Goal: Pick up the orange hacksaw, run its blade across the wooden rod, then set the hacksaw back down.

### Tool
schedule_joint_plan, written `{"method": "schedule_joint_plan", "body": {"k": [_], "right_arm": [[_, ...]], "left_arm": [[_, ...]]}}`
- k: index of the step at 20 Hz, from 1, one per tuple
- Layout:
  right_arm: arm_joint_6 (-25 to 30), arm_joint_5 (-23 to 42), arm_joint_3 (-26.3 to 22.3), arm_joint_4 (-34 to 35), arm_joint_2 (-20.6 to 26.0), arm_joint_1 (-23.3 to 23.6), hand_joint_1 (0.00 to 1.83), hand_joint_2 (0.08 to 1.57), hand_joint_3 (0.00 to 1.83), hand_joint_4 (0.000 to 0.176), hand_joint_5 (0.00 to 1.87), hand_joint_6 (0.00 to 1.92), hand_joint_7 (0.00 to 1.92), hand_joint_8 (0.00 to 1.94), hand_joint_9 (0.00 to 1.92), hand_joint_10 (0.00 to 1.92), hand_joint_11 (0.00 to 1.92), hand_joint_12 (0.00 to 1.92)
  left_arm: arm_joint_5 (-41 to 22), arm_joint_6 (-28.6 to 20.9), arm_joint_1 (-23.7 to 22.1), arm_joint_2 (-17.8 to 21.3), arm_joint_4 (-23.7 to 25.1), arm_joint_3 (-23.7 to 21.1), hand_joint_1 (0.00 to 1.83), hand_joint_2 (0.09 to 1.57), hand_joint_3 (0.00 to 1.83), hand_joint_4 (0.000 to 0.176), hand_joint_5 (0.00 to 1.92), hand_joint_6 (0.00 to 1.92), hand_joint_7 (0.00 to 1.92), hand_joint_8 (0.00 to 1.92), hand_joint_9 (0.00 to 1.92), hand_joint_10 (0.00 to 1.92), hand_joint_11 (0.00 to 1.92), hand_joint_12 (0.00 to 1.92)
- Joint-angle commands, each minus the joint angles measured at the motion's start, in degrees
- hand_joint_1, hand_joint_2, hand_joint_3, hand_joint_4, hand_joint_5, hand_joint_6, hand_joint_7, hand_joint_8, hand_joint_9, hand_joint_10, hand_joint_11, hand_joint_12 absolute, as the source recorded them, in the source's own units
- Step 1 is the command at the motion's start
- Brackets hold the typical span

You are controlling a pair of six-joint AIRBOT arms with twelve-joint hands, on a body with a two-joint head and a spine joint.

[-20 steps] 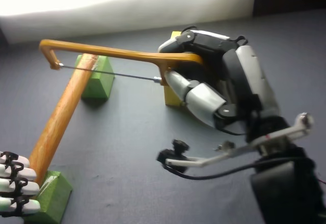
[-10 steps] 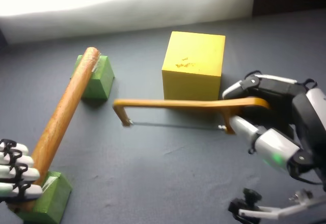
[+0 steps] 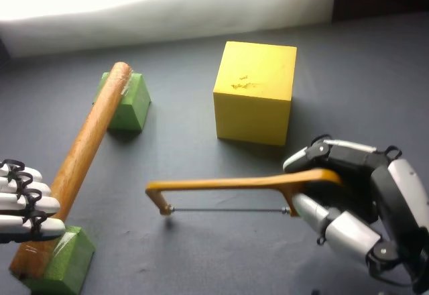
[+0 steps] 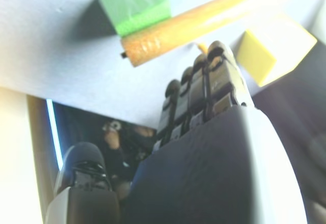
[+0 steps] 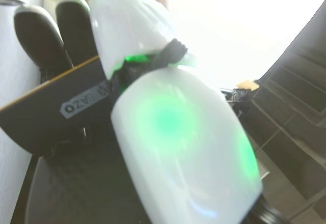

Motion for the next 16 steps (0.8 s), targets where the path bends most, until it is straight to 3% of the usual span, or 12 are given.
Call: {"method": "schedule_joint_plan", "body": {"k": [1, 4, 10, 11, 14, 16], "right_arm": [[0.67, 5.58, 0.15, -4.82, 0.03, -0.27, 1.37, 1.13, 0.0, 0.0, 0.91, 0.9, 0.87, 1.18, 0.92, 1.28, 0.81, 1.4], [0.64, 4.19, 0.33, -7.94, -0.06, -2.35, 1.37, 1.15, 0.0, 0.0, 0.94, 0.87, 0.8, 1.27, 0.87, 1.37, 0.78, 1.47], [2.62, 7.78, 0.36, -7.94, -0.81, -5.42, 1.37, 1.14, 0.0, 0.0, 0.97, 0.87, 0.84, 1.19, 0.89, 1.33, 0.79, 1.44], [3.6, 7.78, 0.4, -7.61, -0.97, -5.97, 1.37, 1.14, 0.0, 0.0, 0.97, 0.88, 0.84, 1.18, 0.86, 1.34, 0.72, 1.47], [3.88, 7.76, 0.4, -7.04, -1.13, -6.9, 1.37, 1.15, 0.0, 0.0, 0.83, 1.06, 0.9, 1.12, 0.86, 1.34, 0.65, 1.46], [4.87, 7.77, 0.4, -5.56, -1.43, -7.25, 1.35, 1.19, 0.0, 0.0, 0.74, 1.19, 0.83, 1.23, 0.78, 1.44, 0.55, 1.52]], "left_arm": [[-0.95, 0.43, -0.87, 0.22, -3.11, 0.42, 0.18, 1.12, 0.0, 0.0, 0.06, 0.01, 0.05, 0.01, 0.02, 0.0, 0.02, 0.05], [-1.04, 2.05, -1.14, -0.06, -5.39, 0.7, 0.16, 1.13, 0.0, 0.0, 0.02, 0.0, 0.02, 0.0, 0.0, 0.0, 0.0, 0.04], [-2.31, 9.38, -1.77, -1.07, -13.2, 1.06, 0.15, 1.13, 0.0, 0.0, 0.03, 0.0, 0.03, 0.0, 0.01, 0.0, 0.0, 0.14], [-2.46, 10.51, -1.78, -1.26, -14.69, 1.1, 0.16, 1.14, 0.0, 0.0, 0.03, 0.0, 0.03, 0.0, 0.01, 0.0, 0.0, 0.12], [-6.05, 14.66, -1.65, -2.39, -18.4, 1.83, 0.19, 1.14, 0.0, 0.0, 0.05, 0.0, 0.06, 0.0, 0.04, 0.0, 0.0, 0.16], [-6.93, 17.04, -1.62, -3.09, -20.79, 2.19, 0.17, 1.14, 0.0, 0.0, 0.05, 0.0, 0.03, 0.0, 0.02, 0.0, 0.0, 0.11]]}}
